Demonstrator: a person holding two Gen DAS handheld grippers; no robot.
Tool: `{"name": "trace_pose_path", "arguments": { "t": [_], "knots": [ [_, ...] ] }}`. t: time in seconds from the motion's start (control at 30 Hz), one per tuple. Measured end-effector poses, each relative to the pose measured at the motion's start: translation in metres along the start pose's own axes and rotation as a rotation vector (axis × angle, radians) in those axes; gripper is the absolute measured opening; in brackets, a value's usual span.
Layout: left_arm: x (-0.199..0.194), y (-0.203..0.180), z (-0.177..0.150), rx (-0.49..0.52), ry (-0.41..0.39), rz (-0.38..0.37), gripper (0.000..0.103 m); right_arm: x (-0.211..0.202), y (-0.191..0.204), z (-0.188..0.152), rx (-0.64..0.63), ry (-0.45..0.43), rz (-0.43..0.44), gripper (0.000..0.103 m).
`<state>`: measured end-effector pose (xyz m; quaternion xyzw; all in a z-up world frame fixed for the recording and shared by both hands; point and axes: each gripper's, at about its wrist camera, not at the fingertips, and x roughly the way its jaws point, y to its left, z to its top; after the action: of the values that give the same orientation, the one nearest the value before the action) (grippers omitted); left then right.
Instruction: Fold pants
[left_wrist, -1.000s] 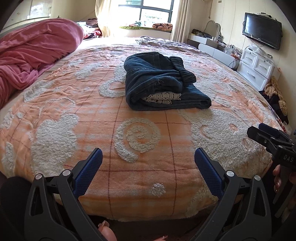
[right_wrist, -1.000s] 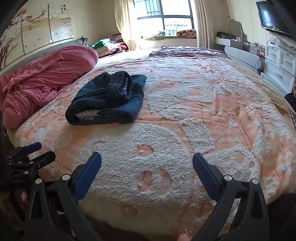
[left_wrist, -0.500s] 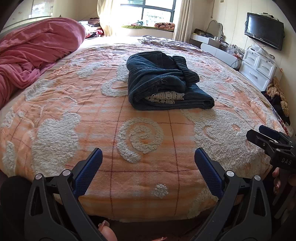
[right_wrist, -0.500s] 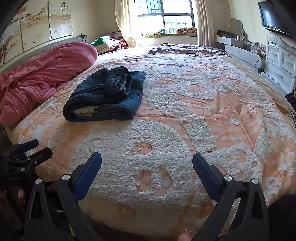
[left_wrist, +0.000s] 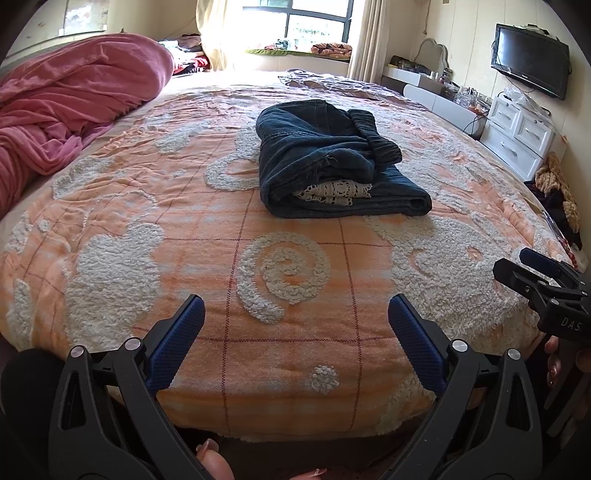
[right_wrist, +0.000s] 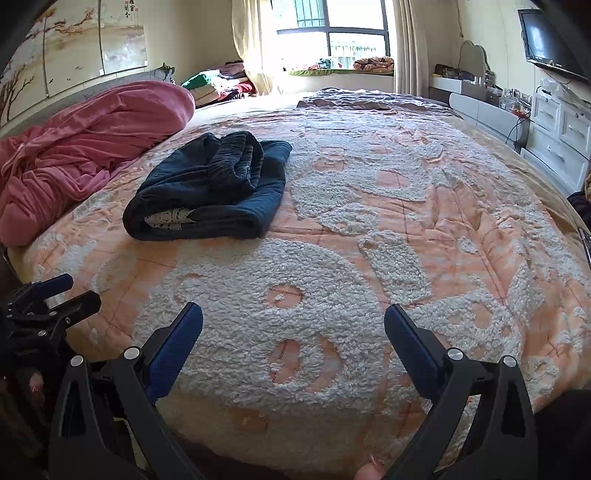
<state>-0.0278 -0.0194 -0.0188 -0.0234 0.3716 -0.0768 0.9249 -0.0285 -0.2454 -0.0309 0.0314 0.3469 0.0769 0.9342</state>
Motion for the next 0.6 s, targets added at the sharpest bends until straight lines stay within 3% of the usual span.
{"name": "trace_pose_path", "arguments": {
  "t": [0.6],
  "knots": [
    [-0.0026,0.0013,0.0015,-0.011,-0.003,0.003,0.093,-0.0002,-0.0033,-0.0004,0.009,0.002,-0.006,0.098]
  ]
}}
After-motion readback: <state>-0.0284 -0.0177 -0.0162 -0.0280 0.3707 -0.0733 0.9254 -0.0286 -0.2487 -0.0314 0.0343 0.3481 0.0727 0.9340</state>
